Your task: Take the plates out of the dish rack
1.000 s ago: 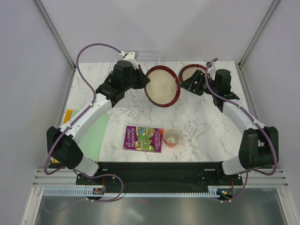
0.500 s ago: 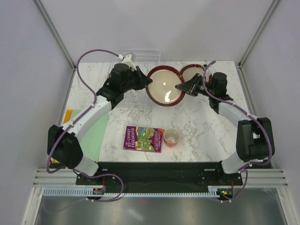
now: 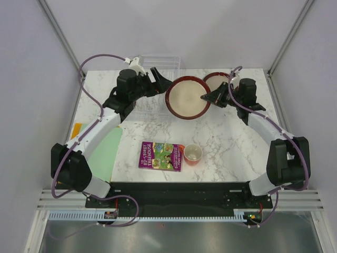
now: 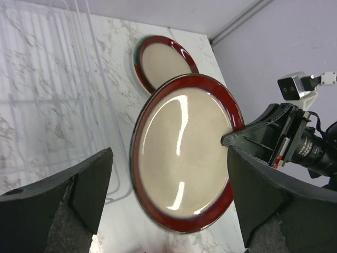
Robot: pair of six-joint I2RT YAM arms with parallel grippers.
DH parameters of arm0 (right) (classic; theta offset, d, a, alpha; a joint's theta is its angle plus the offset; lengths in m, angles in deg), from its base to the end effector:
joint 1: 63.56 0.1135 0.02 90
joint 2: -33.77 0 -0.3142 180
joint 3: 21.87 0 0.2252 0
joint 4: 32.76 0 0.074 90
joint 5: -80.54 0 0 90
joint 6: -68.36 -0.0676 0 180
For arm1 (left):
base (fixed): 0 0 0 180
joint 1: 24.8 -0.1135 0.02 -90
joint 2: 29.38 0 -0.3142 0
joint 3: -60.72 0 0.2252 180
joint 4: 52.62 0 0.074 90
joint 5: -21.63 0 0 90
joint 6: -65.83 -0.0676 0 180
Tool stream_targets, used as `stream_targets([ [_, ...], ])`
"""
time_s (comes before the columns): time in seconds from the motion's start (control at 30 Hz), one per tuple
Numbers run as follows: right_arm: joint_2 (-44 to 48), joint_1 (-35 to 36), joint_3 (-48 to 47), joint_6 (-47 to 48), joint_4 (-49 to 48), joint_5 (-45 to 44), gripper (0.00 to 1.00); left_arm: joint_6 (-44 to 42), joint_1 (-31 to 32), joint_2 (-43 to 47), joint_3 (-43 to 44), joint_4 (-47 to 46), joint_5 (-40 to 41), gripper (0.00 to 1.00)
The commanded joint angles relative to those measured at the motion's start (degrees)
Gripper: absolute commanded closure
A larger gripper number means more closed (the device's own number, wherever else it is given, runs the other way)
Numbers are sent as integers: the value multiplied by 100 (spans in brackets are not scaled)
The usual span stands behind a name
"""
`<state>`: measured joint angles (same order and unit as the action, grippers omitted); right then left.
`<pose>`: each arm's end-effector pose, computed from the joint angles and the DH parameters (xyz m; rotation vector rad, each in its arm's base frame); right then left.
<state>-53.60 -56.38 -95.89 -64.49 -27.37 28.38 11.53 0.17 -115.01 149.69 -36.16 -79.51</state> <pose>0.3374 0.0843 0.3344 0.1416 2.0092 1.2004 0.3186 -0.1628 0.4081 -0.0310 1.8943 -0.9162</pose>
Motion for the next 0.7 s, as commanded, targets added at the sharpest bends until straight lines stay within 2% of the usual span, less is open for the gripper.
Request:
stream_targets([
  [0.0,160,-549,-892,356,373,-576,100,-651,-194,388,110,-128,390,6],
  [0.03,98,-647,-989,356,391,-603,100,-879,-203,441,119,150,515,5],
  [0.3,-1096,-1368,-2430,699,1154,-980,100,-1847,-221,740,75,434,1631,2],
  [0.47,-2045,-1632,-2940,629,1130,-999,100,-2585,-229,793,-30,478,2535,2],
  [0.67,-3136,-1773,-3714,462,892,-788,100,-3104,-230,696,-118,522,3028,1],
])
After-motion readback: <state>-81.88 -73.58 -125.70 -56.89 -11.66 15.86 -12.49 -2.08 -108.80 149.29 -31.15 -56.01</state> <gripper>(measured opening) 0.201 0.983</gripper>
